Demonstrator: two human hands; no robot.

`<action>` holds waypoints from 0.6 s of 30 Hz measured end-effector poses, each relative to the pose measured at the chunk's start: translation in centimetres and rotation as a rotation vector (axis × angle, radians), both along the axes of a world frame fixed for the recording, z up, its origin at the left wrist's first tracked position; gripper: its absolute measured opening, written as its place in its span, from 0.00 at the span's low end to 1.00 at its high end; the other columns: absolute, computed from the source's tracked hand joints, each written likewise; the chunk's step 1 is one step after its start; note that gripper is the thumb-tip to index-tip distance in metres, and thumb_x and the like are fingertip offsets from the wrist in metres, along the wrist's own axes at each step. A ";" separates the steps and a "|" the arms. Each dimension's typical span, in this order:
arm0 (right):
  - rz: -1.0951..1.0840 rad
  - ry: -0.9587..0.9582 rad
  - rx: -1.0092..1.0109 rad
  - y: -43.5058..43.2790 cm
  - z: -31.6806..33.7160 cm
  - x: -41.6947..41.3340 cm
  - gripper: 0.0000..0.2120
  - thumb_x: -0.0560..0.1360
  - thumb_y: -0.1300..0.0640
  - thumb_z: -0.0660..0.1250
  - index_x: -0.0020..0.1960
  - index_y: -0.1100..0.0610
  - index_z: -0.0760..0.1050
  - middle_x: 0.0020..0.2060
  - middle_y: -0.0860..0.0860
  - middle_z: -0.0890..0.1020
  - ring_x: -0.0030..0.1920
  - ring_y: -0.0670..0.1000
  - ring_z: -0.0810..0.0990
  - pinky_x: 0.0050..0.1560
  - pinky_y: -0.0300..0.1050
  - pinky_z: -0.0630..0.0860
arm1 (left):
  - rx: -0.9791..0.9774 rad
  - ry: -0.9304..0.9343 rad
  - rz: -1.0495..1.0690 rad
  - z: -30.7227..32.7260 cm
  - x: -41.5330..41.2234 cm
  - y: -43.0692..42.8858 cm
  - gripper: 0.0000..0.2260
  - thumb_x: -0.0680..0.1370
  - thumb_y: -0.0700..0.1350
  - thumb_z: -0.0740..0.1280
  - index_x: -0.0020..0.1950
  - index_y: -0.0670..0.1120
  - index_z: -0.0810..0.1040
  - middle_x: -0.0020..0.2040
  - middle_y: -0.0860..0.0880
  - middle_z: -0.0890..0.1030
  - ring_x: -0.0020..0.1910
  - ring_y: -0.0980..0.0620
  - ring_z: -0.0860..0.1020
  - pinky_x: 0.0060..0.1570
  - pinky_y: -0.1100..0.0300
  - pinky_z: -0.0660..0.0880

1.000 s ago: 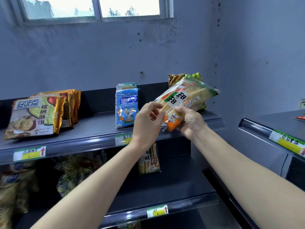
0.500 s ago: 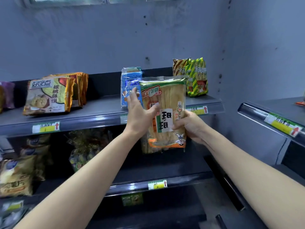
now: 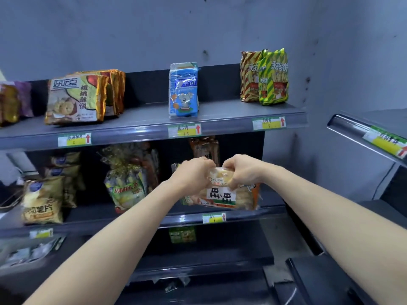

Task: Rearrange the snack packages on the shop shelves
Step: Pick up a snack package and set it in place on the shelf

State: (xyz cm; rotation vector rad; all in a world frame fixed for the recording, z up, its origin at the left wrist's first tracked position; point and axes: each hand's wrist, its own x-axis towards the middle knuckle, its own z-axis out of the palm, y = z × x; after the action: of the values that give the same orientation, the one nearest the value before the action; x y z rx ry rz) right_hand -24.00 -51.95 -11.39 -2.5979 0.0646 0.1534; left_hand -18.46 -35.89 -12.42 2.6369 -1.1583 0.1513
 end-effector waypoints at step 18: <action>-0.372 0.156 0.645 -2.1 -8.6 6.6 0.29 0.72 0.55 0.72 0.69 0.59 0.66 0.60 0.55 0.78 0.60 0.54 0.76 0.53 0.46 0.76 | -0.898 0.996 0.370 -9.1 8.4 1.7 0.07 0.76 0.36 0.67 0.41 0.42 0.71 0.42 0.44 0.80 0.39 0.47 0.78 0.35 0.57 0.77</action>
State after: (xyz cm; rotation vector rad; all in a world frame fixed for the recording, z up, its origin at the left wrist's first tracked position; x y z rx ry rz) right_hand -17.44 -54.01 -19.99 -1.8894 0.4705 0.2014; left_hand -10.06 -34.22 -21.47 1.6705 -0.1611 -0.4304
